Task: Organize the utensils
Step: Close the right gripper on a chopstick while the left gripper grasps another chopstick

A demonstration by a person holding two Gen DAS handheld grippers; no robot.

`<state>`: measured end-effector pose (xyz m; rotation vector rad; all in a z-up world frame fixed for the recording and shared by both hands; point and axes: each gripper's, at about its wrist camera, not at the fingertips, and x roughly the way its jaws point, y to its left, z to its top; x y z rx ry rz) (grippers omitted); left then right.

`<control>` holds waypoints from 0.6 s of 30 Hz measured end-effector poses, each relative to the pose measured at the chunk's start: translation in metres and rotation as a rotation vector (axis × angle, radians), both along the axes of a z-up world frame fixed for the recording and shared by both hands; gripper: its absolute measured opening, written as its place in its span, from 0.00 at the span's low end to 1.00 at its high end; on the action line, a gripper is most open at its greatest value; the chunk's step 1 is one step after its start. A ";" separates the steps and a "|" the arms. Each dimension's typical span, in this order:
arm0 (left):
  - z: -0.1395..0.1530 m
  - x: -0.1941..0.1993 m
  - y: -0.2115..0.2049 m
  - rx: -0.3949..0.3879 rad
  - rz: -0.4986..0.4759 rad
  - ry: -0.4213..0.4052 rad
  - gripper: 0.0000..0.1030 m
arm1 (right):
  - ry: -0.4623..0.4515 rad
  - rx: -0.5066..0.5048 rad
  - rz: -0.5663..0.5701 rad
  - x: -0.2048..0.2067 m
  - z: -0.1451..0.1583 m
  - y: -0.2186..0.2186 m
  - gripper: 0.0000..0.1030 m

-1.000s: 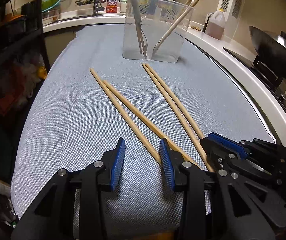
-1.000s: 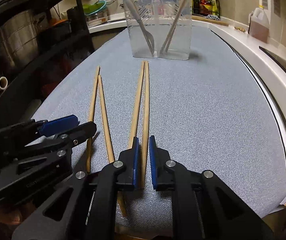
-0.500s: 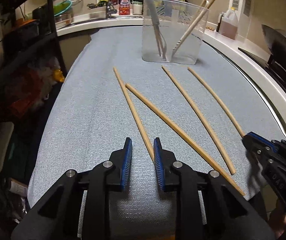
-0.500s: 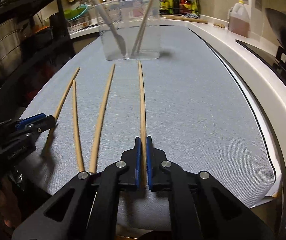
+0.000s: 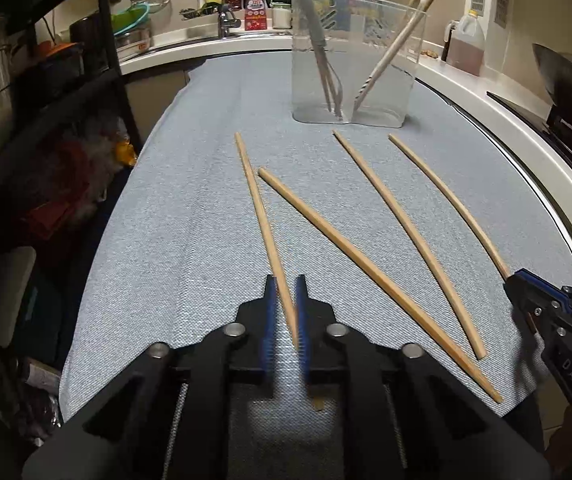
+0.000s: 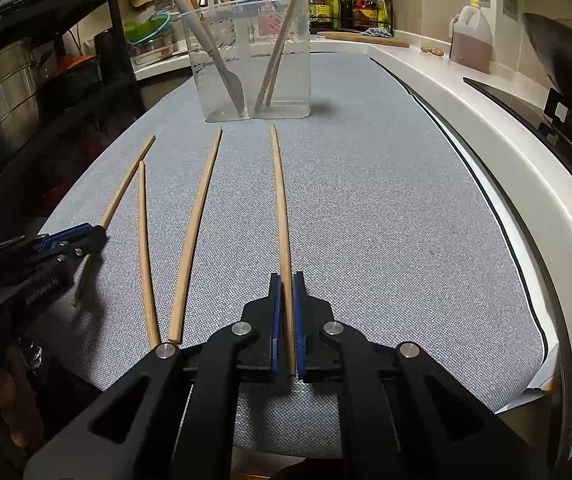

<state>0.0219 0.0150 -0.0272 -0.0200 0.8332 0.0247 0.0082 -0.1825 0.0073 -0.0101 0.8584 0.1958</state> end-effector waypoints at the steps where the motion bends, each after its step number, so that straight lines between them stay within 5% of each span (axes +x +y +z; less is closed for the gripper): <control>1: 0.000 0.000 0.002 -0.008 0.002 0.000 0.08 | 0.000 0.001 -0.004 0.000 0.000 0.000 0.06; 10: 0.000 -0.006 -0.011 -0.045 -0.108 0.009 0.07 | -0.010 -0.010 -0.022 -0.004 -0.001 0.003 0.06; 18: -0.001 -0.008 -0.001 -0.051 -0.060 0.004 0.08 | -0.014 -0.003 -0.020 -0.005 -0.001 0.001 0.06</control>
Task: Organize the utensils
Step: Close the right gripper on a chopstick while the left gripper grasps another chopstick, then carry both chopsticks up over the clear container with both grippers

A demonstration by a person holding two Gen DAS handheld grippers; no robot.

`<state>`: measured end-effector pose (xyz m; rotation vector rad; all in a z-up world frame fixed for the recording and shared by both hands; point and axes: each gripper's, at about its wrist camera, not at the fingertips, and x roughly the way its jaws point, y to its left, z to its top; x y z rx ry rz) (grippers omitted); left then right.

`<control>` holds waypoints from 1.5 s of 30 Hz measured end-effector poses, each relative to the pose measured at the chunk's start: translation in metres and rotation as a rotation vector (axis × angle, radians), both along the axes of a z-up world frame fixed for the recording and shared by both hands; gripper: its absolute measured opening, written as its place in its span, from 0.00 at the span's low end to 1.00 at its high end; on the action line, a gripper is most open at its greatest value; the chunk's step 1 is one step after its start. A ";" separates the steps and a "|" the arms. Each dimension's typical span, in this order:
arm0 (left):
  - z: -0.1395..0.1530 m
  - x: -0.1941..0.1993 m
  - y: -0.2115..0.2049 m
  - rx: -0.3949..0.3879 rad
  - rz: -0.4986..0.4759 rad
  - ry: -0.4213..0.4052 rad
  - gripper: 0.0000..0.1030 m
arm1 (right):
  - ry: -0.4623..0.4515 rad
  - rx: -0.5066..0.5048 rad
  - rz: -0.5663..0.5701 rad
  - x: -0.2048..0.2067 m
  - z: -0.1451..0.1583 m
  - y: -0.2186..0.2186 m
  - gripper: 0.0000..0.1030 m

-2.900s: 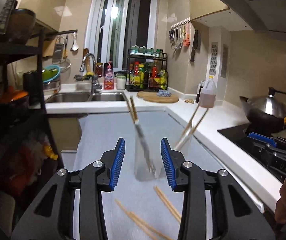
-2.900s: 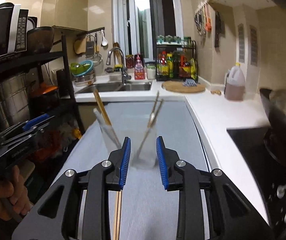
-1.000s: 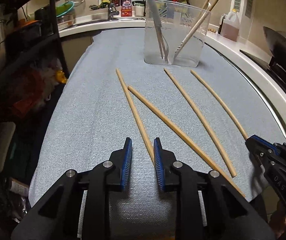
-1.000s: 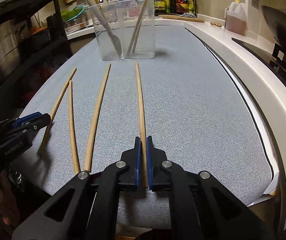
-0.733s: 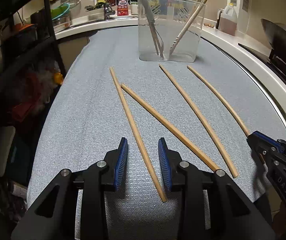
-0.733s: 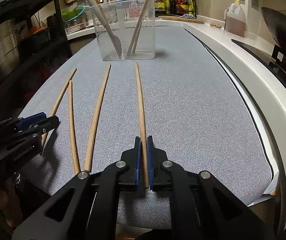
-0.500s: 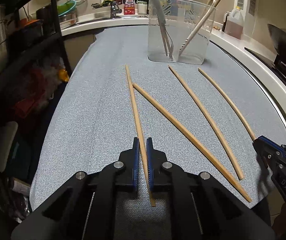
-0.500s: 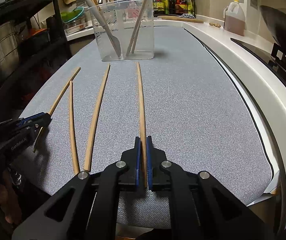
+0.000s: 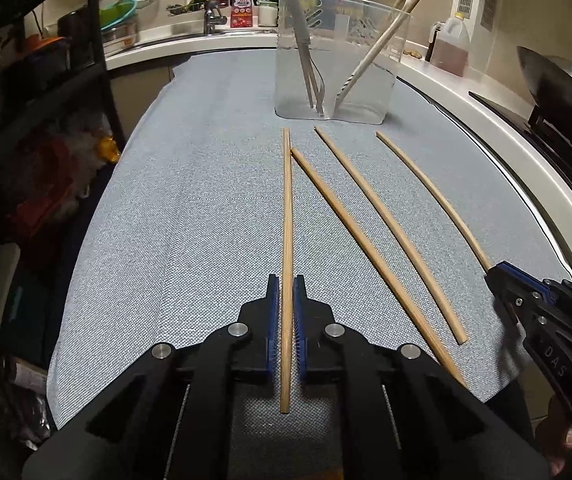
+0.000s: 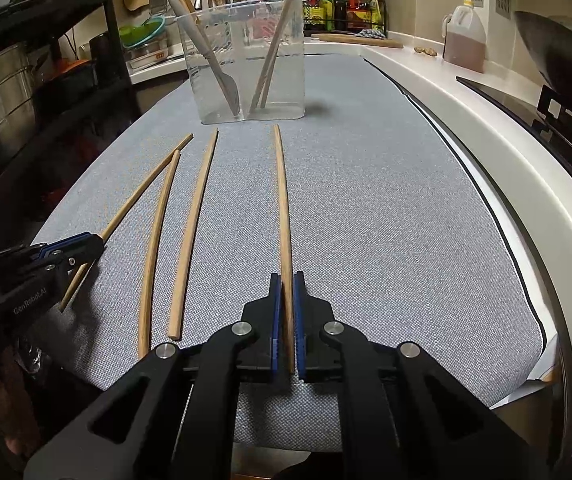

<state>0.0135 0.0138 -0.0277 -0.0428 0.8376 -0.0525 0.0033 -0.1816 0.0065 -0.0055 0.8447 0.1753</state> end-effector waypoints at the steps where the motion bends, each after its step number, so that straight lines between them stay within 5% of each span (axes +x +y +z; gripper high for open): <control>1: 0.000 0.000 -0.001 0.009 -0.003 -0.002 0.08 | -0.002 -0.001 0.000 0.000 0.000 0.000 0.06; 31: 0.001 0.004 0.007 0.013 0.037 -0.004 0.06 | -0.002 -0.008 -0.002 0.000 0.001 0.002 0.05; 45: 0.021 -0.006 0.002 0.015 0.015 -0.075 0.06 | -0.085 -0.025 -0.004 -0.012 0.047 0.001 0.05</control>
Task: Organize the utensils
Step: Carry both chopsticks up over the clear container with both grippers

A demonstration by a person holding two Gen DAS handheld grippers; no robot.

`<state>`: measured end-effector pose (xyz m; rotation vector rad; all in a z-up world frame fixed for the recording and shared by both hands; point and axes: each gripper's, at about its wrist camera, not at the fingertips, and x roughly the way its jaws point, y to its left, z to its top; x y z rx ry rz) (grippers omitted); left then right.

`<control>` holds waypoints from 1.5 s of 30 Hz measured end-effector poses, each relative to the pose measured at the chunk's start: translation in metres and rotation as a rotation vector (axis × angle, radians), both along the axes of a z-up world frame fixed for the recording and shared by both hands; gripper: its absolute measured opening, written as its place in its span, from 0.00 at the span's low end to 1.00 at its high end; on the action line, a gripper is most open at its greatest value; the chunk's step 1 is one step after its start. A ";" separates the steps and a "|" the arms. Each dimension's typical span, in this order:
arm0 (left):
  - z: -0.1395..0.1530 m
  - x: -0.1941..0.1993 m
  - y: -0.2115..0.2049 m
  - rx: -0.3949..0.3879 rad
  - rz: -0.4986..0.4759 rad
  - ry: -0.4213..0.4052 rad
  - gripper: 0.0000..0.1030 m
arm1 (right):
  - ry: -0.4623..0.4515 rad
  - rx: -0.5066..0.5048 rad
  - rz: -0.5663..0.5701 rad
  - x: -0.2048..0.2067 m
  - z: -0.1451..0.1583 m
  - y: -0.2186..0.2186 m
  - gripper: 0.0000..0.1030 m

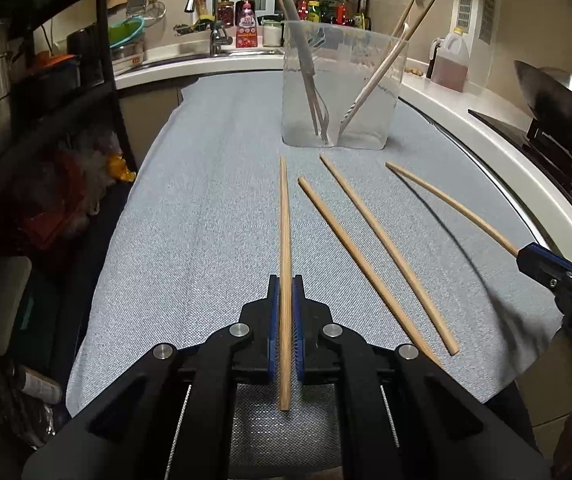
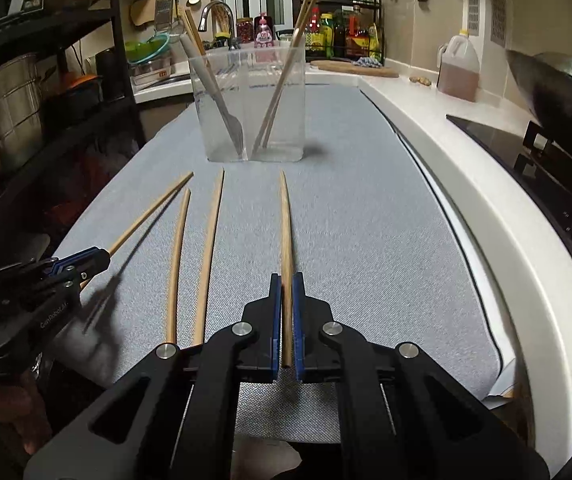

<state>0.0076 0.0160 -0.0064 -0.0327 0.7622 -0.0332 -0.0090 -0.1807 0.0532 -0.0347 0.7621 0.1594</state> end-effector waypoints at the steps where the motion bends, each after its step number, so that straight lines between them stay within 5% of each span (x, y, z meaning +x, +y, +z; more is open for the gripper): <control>1: 0.001 0.000 0.000 -0.001 -0.001 -0.005 0.06 | -0.006 -0.002 0.000 -0.001 0.003 0.000 0.05; 27: 0.062 -0.015 0.005 -0.028 -0.039 -0.234 0.06 | -0.181 0.016 0.020 -0.004 0.091 -0.003 0.05; 37: 0.112 0.017 0.022 -0.076 -0.055 -0.287 0.06 | -0.224 0.056 0.044 0.029 0.124 -0.001 0.05; 45: 0.144 0.056 0.036 -0.137 -0.066 -0.252 0.06 | -0.233 0.074 0.084 0.060 0.145 0.005 0.05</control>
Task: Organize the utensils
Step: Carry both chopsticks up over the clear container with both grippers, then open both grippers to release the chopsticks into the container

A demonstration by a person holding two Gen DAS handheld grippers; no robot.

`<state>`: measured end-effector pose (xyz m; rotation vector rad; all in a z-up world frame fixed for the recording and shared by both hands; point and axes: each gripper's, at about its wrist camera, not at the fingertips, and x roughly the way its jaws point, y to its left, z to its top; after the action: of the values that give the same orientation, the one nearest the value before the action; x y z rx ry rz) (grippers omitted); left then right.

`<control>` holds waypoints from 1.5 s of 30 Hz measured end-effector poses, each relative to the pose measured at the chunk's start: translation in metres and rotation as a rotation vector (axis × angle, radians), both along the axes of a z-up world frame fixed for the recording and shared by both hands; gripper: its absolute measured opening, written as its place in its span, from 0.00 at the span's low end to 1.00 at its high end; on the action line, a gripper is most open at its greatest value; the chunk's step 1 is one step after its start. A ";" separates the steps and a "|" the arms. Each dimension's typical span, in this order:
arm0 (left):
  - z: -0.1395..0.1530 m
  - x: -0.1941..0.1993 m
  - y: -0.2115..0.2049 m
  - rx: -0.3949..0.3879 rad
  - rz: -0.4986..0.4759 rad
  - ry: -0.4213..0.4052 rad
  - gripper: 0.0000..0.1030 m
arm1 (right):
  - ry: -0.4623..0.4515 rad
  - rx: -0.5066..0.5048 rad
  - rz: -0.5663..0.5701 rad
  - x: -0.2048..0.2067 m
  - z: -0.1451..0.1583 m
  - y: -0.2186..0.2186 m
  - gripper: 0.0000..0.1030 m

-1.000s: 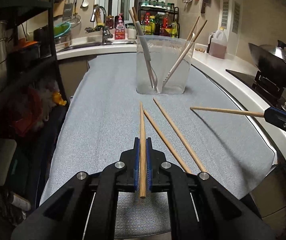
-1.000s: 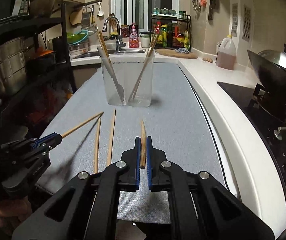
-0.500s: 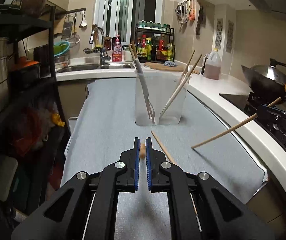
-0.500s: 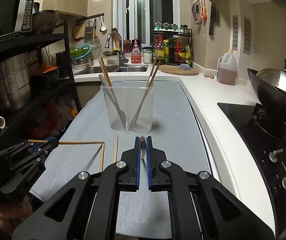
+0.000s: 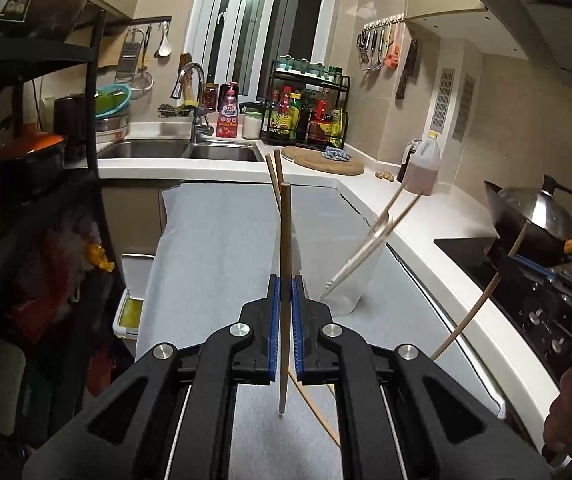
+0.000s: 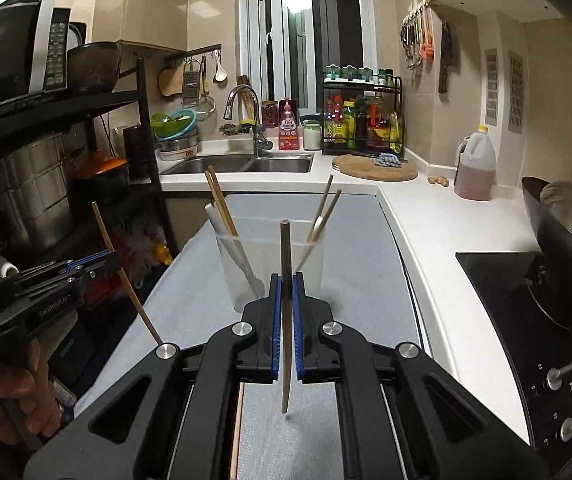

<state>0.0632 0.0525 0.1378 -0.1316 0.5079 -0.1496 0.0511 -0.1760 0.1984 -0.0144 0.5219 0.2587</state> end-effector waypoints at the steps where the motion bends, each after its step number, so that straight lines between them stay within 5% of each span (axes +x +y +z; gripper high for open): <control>1: 0.004 0.005 0.002 -0.007 -0.002 0.004 0.06 | 0.000 0.009 0.003 0.005 0.004 0.000 0.05; 6: 0.032 0.028 0.005 -0.037 -0.021 -0.006 0.06 | -0.036 0.020 0.014 0.024 0.027 0.004 0.05; 16: 0.122 0.082 -0.001 -0.101 -0.058 -0.187 0.06 | -0.192 0.016 0.011 0.071 0.108 0.018 0.05; 22: 0.093 0.122 -0.005 -0.103 -0.056 -0.154 0.06 | -0.210 0.000 -0.017 0.113 0.104 0.030 0.05; 35: 0.024 0.166 -0.021 -0.036 -0.117 0.013 0.07 | -0.038 -0.033 -0.053 0.171 0.013 0.043 0.07; 39: 0.033 0.155 -0.011 -0.056 -0.105 -0.016 0.22 | -0.017 -0.051 -0.064 0.166 0.013 0.040 0.40; 45: 0.052 0.122 -0.001 -0.072 -0.073 -0.093 0.22 | -0.064 -0.022 -0.096 0.129 0.029 0.023 0.40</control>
<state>0.1849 0.0512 0.1895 -0.1757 0.4153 -0.2440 0.1802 -0.1534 0.2275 -0.0192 0.4604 0.1586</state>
